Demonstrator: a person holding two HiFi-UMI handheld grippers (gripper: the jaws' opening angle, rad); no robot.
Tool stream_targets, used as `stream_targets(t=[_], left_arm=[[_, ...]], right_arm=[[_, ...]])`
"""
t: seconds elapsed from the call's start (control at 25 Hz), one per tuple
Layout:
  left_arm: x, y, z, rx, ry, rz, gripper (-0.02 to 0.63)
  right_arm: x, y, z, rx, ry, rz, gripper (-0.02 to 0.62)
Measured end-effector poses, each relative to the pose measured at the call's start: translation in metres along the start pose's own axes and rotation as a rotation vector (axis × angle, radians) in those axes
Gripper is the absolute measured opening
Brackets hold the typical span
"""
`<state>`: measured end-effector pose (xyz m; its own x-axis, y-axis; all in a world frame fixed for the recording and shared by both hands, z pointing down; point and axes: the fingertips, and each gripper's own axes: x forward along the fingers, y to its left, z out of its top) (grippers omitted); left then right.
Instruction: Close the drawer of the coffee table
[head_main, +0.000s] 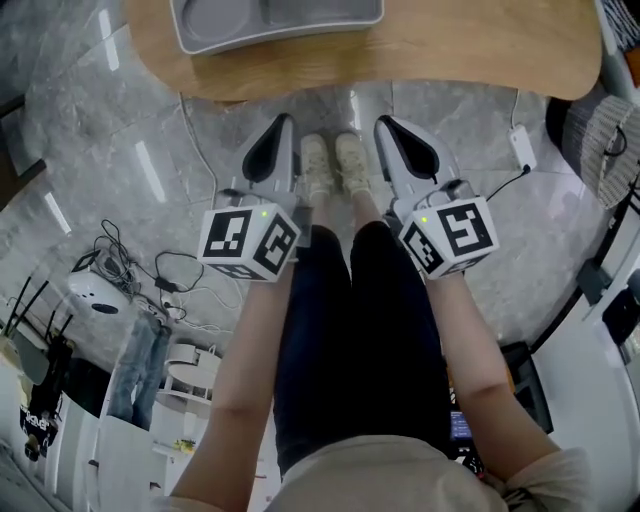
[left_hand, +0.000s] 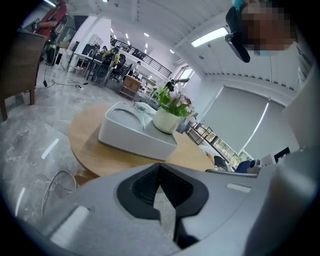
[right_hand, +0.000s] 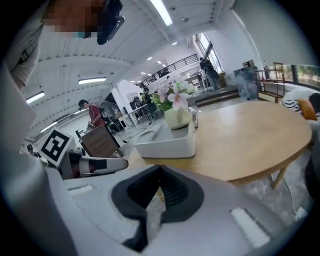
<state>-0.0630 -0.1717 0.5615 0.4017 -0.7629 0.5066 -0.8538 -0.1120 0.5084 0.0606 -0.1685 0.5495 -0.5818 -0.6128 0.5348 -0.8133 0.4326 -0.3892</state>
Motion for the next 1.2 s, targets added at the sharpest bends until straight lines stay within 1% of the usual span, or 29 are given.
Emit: stream_targets(t=[0.28, 0.44, 0.56, 0.8, 0.96, 1.04, 1.2], left_arm=[[-0.043, -0.035, 0.050, 0.074, -0.024, -0.030, 0.002], [-0.063, -0.049, 0.080, 0.083, -0.060, -0.032, 0.002], [-0.079, -0.064, 0.098, 0.125, -0.078, -0.044, 0.002], [-0.106, -0.101, 0.139, 0.127, -0.132, -0.057, 0.002], [-0.116, -0.127, 0.159, 0.141, -0.156, -0.077, 0.002], [-0.122, -0.139, 0.171, 0.151, -0.177, -0.088, 0.002], [-0.137, -0.160, 0.193, 0.177, -0.221, -0.122, 0.003]], right_arm=[[-0.031, 0.039, 0.060, -0.036, -0.067, 0.039, 0.003], [-0.044, 0.048, 0.085, -0.053, -0.087, 0.050, 0.003], [-0.060, 0.053, 0.106, -0.059, -0.103, 0.044, 0.003], [-0.096, 0.058, 0.162, -0.121, -0.141, 0.071, 0.003], [-0.112, 0.071, 0.184, -0.163, -0.146, 0.118, 0.003], [-0.118, 0.082, 0.194, -0.184, -0.155, 0.145, 0.003], [-0.131, 0.112, 0.217, -0.260, -0.190, 0.203, 0.003]])
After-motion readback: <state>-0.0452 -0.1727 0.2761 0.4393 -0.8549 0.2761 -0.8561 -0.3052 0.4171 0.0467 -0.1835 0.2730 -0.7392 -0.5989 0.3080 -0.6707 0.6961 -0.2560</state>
